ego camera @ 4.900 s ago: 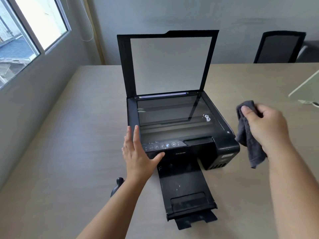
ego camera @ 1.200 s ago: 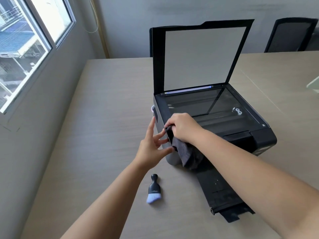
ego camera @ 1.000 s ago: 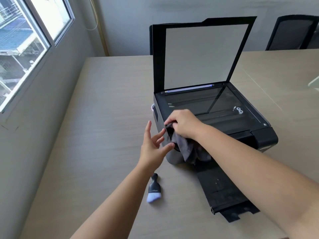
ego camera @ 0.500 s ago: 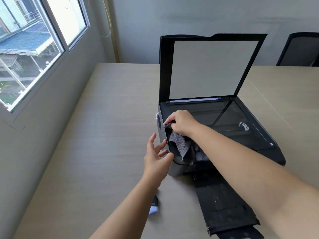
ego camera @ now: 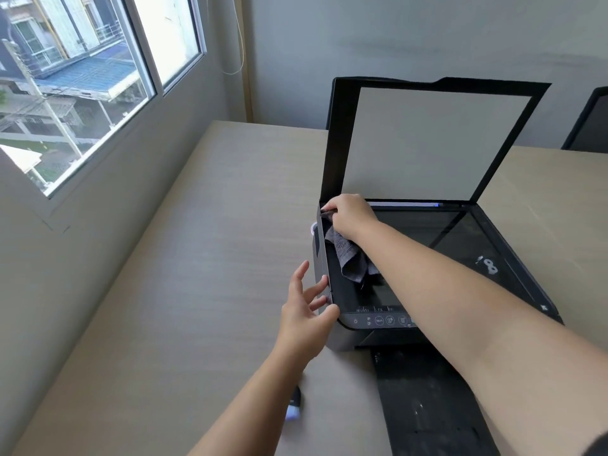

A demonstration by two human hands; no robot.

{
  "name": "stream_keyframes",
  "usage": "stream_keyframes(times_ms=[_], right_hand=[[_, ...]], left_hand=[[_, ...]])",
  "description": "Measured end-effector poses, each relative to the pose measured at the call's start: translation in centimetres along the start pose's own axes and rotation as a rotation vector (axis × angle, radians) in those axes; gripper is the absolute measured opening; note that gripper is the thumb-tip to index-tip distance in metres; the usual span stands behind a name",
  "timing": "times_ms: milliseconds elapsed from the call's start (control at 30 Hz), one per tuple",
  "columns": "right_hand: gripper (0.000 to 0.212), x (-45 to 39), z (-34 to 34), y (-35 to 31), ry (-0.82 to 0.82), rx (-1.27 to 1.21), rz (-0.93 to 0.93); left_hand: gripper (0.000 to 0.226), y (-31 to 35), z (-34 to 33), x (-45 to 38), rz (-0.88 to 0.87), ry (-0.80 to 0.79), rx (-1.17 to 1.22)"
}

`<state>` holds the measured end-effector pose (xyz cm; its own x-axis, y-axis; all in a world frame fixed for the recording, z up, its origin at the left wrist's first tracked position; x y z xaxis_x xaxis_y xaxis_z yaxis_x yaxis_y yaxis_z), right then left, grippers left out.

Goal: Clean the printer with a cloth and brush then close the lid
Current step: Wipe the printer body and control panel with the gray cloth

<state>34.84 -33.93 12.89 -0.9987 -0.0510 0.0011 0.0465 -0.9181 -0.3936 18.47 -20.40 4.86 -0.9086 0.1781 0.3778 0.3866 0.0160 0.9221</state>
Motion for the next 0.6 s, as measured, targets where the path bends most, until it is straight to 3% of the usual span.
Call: stream_keyframes(times_ms=[300,600], right_hand=[[0.031,13.2,-1.2,-1.7,-0.167,-0.034,0.197],[0.027,-0.5,-0.6,0.1,-0.001,0.017,0.089]], left_hand=[[0.074,-0.5,0.0,-0.1,-0.033,0.008,0.008],[0.075,-0.7,0.3,-0.1,-0.042,0.025,-0.008]])
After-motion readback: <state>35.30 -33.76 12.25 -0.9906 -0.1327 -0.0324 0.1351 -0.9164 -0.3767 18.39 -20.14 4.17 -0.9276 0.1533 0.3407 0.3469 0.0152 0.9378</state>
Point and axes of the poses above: each hand's wrist, its own x-axis away from the middle knuckle, its own z-axis out of the back of the hand, y = z × x, the point moved 10 cm from there along -x, towards the middle knuckle, and after that the axes turned 6 degrees about z, right-handed, at the moved point
